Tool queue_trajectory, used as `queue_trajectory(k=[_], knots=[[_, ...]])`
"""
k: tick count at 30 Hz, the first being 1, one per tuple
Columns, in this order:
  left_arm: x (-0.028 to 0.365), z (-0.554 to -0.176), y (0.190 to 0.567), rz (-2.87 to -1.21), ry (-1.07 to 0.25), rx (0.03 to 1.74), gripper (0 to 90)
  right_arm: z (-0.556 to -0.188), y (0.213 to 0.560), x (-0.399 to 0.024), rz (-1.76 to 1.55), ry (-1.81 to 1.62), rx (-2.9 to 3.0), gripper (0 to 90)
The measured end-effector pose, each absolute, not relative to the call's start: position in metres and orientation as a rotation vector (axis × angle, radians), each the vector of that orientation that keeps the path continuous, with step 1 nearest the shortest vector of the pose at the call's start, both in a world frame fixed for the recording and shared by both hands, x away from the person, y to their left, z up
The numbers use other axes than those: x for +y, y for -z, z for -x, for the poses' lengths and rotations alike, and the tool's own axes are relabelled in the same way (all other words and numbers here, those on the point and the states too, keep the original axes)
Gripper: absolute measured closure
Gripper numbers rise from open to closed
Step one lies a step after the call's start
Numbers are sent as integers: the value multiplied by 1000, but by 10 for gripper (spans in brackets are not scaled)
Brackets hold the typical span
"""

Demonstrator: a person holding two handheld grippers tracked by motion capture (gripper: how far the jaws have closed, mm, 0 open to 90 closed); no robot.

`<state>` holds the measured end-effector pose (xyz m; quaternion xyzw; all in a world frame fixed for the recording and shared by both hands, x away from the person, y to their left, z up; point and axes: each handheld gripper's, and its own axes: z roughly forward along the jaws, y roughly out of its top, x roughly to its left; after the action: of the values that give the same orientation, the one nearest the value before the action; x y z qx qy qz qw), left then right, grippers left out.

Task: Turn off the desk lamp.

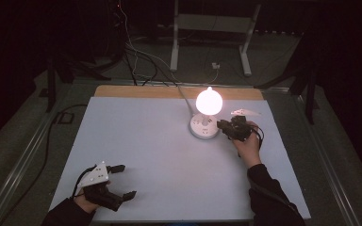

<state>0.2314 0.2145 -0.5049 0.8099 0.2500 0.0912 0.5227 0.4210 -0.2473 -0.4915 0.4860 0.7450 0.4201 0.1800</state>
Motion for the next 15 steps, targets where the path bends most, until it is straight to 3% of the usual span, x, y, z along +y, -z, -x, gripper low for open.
queue_trajectory(k=[2, 15], knots=[[214, -231, 505, -1938, -217, 597, 4, -422, 492, -246, -1375, -1163, 2115, 896], [215, -232, 505, -1938, -215, 601, 4, -427, 492, -238, -1364, -1192, 2076, 900]])
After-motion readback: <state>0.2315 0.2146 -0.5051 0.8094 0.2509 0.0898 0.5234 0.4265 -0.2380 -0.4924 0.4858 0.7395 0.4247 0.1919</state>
